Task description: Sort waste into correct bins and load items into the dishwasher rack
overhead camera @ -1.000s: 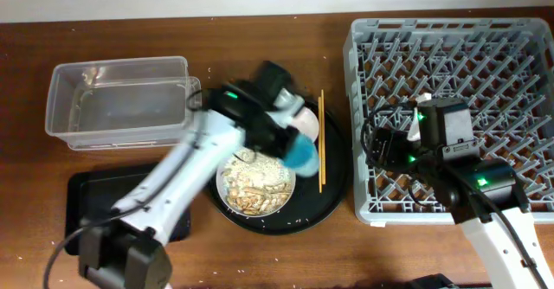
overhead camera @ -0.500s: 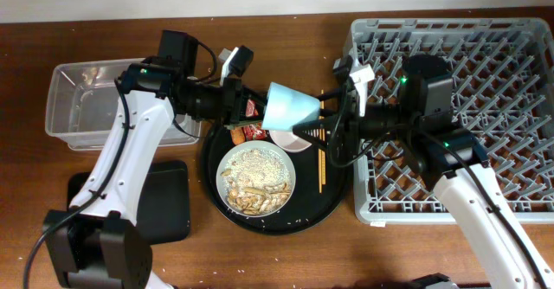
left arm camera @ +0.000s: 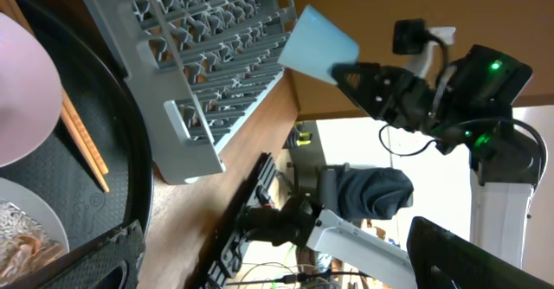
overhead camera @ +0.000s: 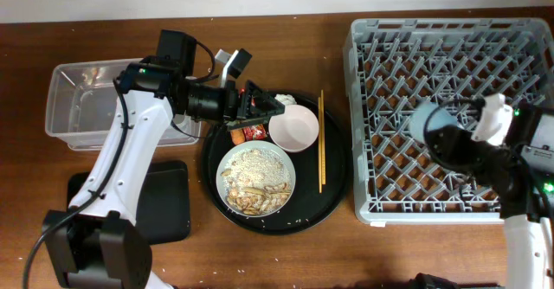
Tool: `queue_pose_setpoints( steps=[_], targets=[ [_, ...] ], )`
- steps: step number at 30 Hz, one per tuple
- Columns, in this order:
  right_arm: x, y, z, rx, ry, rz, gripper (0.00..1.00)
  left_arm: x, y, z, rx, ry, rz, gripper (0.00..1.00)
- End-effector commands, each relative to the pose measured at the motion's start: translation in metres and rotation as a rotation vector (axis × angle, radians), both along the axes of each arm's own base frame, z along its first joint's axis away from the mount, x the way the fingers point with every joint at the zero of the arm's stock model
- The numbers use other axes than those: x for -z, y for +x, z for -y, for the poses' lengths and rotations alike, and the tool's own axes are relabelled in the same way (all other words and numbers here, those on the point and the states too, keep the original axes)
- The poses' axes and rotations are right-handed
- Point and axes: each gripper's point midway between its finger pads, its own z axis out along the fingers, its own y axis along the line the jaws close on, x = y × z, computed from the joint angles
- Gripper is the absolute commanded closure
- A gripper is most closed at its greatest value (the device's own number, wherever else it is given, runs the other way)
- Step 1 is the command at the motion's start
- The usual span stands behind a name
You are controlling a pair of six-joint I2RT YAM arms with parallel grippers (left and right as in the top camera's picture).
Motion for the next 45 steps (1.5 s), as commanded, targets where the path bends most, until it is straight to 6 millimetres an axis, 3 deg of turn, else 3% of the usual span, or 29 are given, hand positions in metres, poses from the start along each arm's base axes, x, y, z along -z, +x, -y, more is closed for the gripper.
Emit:
queue_pose_setpoints(
  steps=[1, 4, 7, 10, 12, 13, 15, 17, 18, 19, 20, 21, 22, 24, 25, 26, 27, 29, 31, 33, 34, 37, 38, 40, 41, 42, 43, 45],
  targets=[
    [0.013, -0.018, 0.060, 0.312, -0.128, -0.110, 0.48, -0.002, 0.003, -0.003, -0.010, 0.027, 0.040, 0.03],
    [0.038, -0.016, 0.076, 0.380, -0.135, -0.223, 0.48, -0.002, 0.003, -0.003, -0.010, 0.027, 0.039, 0.03],
    [0.068, -0.019, 0.074, 0.363, -0.101, -0.366, 0.48, -0.002, 0.002, -0.003, -0.010, 0.028, 0.035, 0.03],
    [0.079, -0.018, 0.074, 0.369, -0.086, -0.410, 0.47, -0.002, 0.002, -0.004, -0.010, 0.028, 0.032, 0.03],
    [0.090, -0.016, 0.075, 0.371, -0.075, -0.449, 0.18, -0.001, 0.001, -0.004, -0.010, 0.028, 0.031, 0.03],
    [0.091, -0.015, 0.075, 0.369, -0.070, -0.452, 0.12, -0.001, 0.000, -0.004, -0.010, 0.030, 0.023, 0.03],
    [0.065, 0.002, 0.072, 0.328, -0.052, -0.371, 0.11, 0.004, 0.002, -0.006, -0.021, 0.064, 0.028, 0.03],
    [0.014, 0.019, 0.056, 0.231, -0.007, -0.226, 0.12, 0.032, 0.013, -0.018, -0.074, 0.247, 0.058, 0.05],
    [-0.010, 0.026, 0.040, 0.148, 0.020, -0.144, 0.12, 0.051, 0.018, -0.027, -0.106, 0.388, 0.079, 0.08],
    [-0.038, 0.033, 0.011, 0.018, 0.058, -0.036, 0.12, 0.076, 0.027, -0.042, -0.160, 0.614, 0.122, 0.11],
    [-0.052, 0.033, -0.013, -0.059, 0.073, 0.016, 0.12, 0.094, 0.037, -0.054, -0.224, 0.849, 0.185, 0.11],
    [-0.055, 0.029, -0.045, -0.162, 0.069, 0.016, 0.12, 0.114, 0.053, -0.045, -0.258, 1.061, 0.308, 0.15],
    [-0.052, 0.028, -0.059, -0.208, 0.072, 0.002, 0.14, 0.125, 0.052, -0.037, -0.239, 1.101, 0.321, 0.26],
    [-0.042, 0.022, -0.070, -0.244, 0.028, -0.052, 0.17, 0.139, 0.052, -0.035, -0.287, 1.140, 0.264, 0.28],
    [-0.039, 0.020, -0.089, -0.308, 0.034, -0.057, 0.31, 0.142, 0.054, -0.039, -0.316, 1.139, 0.236, 0.35],
    [-0.037, 0.019, -0.107, -0.373, 0.047, -0.054, 0.40, 0.140, 0.055, -0.043, -0.338, 1.129, 0.216, 0.35],
    [-0.024, 0.020, -0.135, -0.466, 0.033, -0.073, 0.42, 0.135, 0.055, -0.044, -0.344, 1.101, 0.204, 0.35],
    [0.022, 0.040, -0.166, -0.459, -0.078, -0.175, 0.44, 0.096, 0.053, -0.073, -0.435, 1.064, 0.181, 0.35],
    [0.069, 0.068, -0.194, -0.434, -0.087, -0.240, 0.48, 0.042, 0.043, -0.111, -0.552, 1.031, 0.200, 0.31],
    [0.124, 0.092, -0.205, -0.343, -0.049, -0.334, 0.55, -0.005, 0.020, -0.149, -0.678, 0.995, 0.233, 0.24],
    [0.146, 0.102, -0.210, -0.336, -0.044, -0.352, 0.54, -0.023, 0.006, -0.163, -0.726, 0.981, 0.247, 0.04],
    [0.193, 0.116, -0.216, -0.296, -0.036, -0.397, 0.59, -0.038, -0.014, -0.174, -0.758, 0.974, 0.259, 0.01],
    [0.205, 0.117, -0.217, -0.289, -0.032, -0.413, 0.67, -0.036, -0.017, -0.174, -0.749, 0.983, 0.245, 0.01],
    [0.204, 0.119, -0.218, -0.290, -0.030, -0.403, 0.89, -0.032, -0.021, -0.175, -0.737, 0.995, 0.226, 0.01],
    [0.204, 0.119, -0.218, -0.290, -0.031, -0.404, 0.96, -0.032, -0.021, -0.175, -0.737, 0.995, 0.226, 0.01],
    [0.202, 0.119, -0.217, -0.296, -0.033, -0.400, 0.96, -0.032, -0.021, -0.175, -0.737, 0.996, 0.226, 0.01],
    [0.187, 0.122, -0.219, -0.319, -0.036, -0.359, 0.96, -0.032, -0.021, -0.175, -0.737, 0.996, 0.226, 0.01],
    [0.133, 0.125, -0.217, -0.334, -0.031, -0.239, 0.96, -0.032, -0.021, -0.175, -0.737, 0.995, 0.225, 0.01]
  ],
)
